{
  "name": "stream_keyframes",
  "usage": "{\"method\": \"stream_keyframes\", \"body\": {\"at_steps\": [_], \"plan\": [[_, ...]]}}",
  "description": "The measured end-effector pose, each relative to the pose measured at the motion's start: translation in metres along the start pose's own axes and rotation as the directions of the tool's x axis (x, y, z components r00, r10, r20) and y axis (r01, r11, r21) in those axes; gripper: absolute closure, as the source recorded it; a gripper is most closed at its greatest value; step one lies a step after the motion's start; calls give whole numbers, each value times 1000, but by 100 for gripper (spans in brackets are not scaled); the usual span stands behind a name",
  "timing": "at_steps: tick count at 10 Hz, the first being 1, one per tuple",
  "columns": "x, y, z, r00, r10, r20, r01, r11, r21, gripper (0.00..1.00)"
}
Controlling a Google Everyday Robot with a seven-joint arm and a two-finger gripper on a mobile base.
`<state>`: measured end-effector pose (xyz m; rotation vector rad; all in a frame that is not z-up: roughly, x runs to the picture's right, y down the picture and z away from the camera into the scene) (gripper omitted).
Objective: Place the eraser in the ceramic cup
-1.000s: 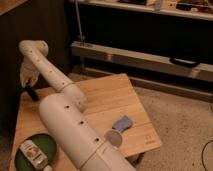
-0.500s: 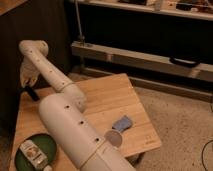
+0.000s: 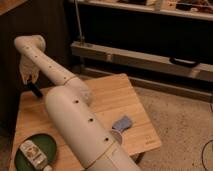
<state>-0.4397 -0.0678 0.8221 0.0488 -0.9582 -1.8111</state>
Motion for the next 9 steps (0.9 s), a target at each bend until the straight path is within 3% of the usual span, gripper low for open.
{"method": "stream_keyframes", "body": {"at_steps": [4,6,9], "plan": [[-32,-6,-105,999,22,-25,-18,989,149,100],[-66,6,-156,999,44,-27,-37,976,215,100],[-129,26,-204,996,87,-16,-80,959,270,100]]}}
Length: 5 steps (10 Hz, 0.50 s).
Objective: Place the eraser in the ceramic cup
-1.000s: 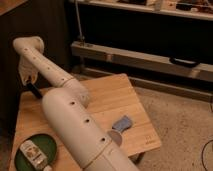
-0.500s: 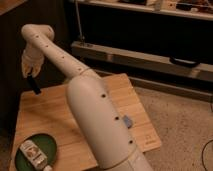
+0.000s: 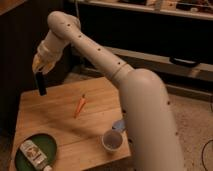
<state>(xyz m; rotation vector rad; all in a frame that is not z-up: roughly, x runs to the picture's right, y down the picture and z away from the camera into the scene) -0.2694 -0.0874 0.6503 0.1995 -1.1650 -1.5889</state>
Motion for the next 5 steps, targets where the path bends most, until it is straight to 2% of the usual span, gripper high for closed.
{"method": "stream_keyframes", "body": {"at_steps": [2,3,5], "plan": [[-31,10,-24,999,33,-8,-33,999,13,100],[-55,16,-41,998,60,-18,-60,998,15,100],[-90,24,-70,994,101,-49,-101,995,3,100]]}}
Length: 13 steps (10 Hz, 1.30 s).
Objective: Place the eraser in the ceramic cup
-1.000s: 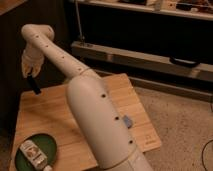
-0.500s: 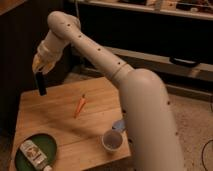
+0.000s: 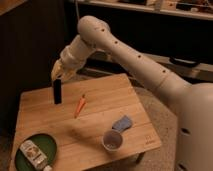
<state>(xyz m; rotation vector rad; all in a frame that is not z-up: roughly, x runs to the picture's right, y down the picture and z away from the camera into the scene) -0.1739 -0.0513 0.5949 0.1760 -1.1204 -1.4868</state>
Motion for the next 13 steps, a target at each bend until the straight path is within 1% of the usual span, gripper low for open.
{"method": "stream_keyframes", "body": {"at_steps": [1,2,4,5,6,7,8,9,10,11,12,13], "plan": [[-15,3,-15,1000,19,-17,-19,1000,-13,100],[-37,7,-38,998,50,-46,-51,998,-35,100],[-73,12,-68,991,101,-93,-107,992,-70,100],[-102,15,-88,981,144,-132,-157,983,-97,100],[-121,17,-100,971,177,-163,-197,974,-114,100],[-141,18,-110,958,212,-195,-239,963,-129,100],[-166,20,-120,939,254,-234,-291,946,-142,100],[-193,22,-129,911,302,-280,-352,923,-152,100],[-213,24,-133,888,338,-313,-399,903,-158,100],[-226,26,-136,866,362,-344,-435,886,-160,100],[-239,31,-136,841,384,-381,-470,868,-162,100],[-243,35,-135,831,386,-402,-480,862,-163,100]]}}
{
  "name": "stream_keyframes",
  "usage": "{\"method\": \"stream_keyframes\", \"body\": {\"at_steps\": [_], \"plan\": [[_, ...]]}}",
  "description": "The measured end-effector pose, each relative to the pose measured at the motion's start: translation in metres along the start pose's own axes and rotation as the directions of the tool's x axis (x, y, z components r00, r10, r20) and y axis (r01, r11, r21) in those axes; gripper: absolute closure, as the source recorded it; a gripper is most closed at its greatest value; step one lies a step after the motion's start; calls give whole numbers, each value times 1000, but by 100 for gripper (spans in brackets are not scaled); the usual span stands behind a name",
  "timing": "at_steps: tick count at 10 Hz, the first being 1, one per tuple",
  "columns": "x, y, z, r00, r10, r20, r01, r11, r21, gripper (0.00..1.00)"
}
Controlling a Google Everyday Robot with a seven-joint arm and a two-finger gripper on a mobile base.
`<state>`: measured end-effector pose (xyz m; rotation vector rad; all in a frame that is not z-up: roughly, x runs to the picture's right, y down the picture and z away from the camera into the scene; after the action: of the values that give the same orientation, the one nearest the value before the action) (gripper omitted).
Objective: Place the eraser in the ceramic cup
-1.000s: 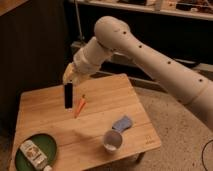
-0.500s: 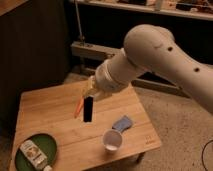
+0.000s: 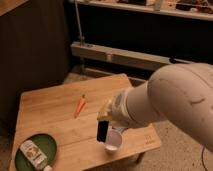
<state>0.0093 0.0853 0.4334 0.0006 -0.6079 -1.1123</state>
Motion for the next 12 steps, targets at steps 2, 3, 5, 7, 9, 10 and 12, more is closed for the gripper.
{"method": "stream_keyframes", "body": {"at_steps": [2,3,5,7,9,10,12], "plan": [[12,6,7,999,8,-43,-8,1000,2,100],[25,8,11,998,12,-55,-11,1000,3,100],[63,17,24,997,19,-69,-19,1000,2,100],[85,32,33,997,40,-70,-41,999,-1,100],[86,45,31,996,61,-66,-61,998,-1,100],[81,48,27,996,65,-67,-65,998,0,100],[53,52,14,995,73,-73,-73,997,12,100]]}}
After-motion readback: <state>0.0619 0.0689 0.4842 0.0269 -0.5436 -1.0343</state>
